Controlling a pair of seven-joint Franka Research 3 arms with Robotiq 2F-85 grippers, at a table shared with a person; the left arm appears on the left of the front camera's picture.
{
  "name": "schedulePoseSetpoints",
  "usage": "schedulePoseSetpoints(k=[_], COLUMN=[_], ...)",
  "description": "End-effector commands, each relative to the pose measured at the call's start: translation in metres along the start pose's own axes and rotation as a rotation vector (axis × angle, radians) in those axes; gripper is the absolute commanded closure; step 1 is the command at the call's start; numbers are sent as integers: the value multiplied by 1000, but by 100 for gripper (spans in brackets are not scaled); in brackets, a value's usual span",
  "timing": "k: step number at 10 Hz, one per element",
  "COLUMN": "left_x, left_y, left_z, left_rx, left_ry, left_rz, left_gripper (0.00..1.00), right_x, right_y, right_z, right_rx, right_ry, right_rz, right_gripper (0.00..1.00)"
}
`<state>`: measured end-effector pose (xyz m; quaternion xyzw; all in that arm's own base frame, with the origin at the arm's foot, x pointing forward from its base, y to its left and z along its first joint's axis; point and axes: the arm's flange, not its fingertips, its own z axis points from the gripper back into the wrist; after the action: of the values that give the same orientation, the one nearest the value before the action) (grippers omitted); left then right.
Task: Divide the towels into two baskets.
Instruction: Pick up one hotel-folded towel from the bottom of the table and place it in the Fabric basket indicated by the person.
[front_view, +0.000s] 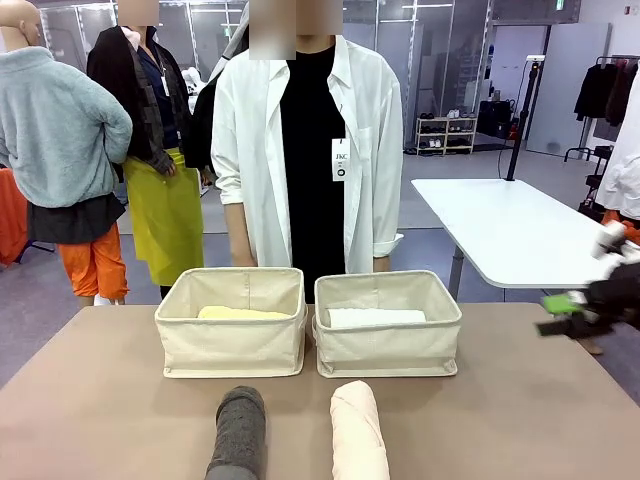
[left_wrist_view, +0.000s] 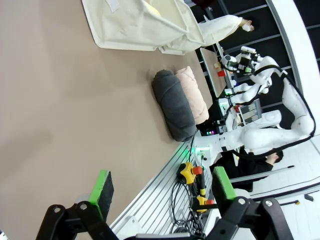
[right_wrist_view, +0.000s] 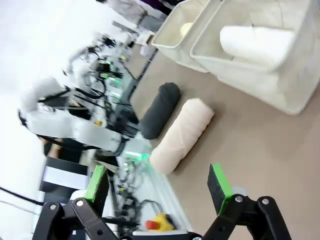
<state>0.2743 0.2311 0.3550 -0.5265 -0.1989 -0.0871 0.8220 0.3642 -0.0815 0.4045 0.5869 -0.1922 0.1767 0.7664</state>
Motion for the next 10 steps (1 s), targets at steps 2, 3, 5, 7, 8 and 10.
schedulePoseSetpoints(k=[2,3,5,7,8,10], left_x=[-4,-4,-4,-4,-4,-4], left_y=[-5,-5,-5,-5,-5,-5], left_z=[2,2,2,2,2,2], left_rx=[-3,-3,-3,-3,-3,-3], left_ry=[1,1,1,1,1,1], left_rz=[-7,-7,-7,-7,-7,-7], left_gripper=[0,0,0,0,0,0], right_x=[-49,-60,-64,-77,-77,-77], right_y=[-27,-35,-58,-42,-42,-42], right_z=[65,75,74,79,79,79], right_rx=[46,49,58,43,43,43], right_ry=[-58,-95,-80,-95,-95,-95], right_rz=[-207,-248,-332,-237,-237,-237], right_gripper=[0,0,0,0,0,0])
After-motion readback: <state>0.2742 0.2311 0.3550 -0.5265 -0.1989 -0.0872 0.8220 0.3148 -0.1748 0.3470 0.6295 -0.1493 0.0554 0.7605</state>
